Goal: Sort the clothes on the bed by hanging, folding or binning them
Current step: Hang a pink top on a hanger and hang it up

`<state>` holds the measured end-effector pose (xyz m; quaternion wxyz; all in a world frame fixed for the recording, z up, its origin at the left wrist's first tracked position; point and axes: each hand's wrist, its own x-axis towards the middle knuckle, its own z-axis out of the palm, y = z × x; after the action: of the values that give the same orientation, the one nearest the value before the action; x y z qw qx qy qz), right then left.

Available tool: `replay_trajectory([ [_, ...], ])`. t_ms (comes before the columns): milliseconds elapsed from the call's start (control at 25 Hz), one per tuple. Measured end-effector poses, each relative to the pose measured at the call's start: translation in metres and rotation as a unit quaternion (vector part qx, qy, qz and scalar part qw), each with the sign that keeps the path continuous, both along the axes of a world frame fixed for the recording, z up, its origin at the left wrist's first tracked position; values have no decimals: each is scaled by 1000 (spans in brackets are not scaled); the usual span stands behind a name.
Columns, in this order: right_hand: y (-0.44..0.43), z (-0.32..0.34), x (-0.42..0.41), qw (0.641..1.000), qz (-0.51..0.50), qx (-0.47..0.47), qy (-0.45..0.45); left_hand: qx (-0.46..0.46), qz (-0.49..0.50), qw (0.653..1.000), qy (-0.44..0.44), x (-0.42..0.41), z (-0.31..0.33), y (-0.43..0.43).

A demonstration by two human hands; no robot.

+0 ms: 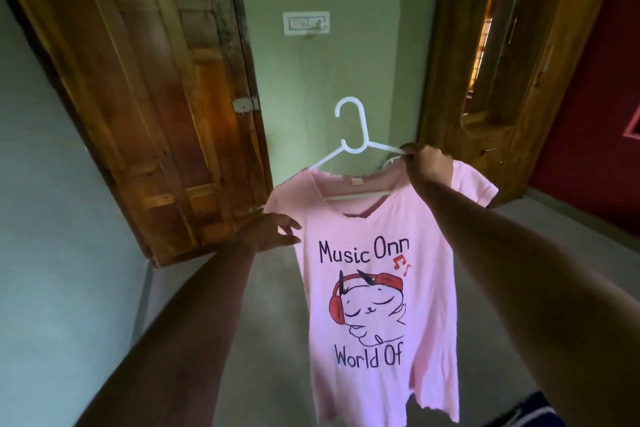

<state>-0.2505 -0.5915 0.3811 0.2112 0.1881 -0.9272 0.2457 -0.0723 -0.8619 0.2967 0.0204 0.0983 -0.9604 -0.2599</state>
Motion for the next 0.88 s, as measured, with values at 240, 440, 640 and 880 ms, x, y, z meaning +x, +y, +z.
replay_trajectory([
  [240, -9, 4, -99, 997, -45, -49, -28, -36, -30, 999, -4, -114, 6, -26],
  [440, -13, -20, -188, 993, -90, -69, -40, -13, -68, 997, -38, -228, -12, -28],
  [640, -3, -40, -296, 984, -156, -66, -63, -56, -169, 982, -64, -372, -24, -31],
  [880, 36, -28, -389, 975, -215, -33, -52, -40, -222, 973, -55, -532, -14, -4],
])
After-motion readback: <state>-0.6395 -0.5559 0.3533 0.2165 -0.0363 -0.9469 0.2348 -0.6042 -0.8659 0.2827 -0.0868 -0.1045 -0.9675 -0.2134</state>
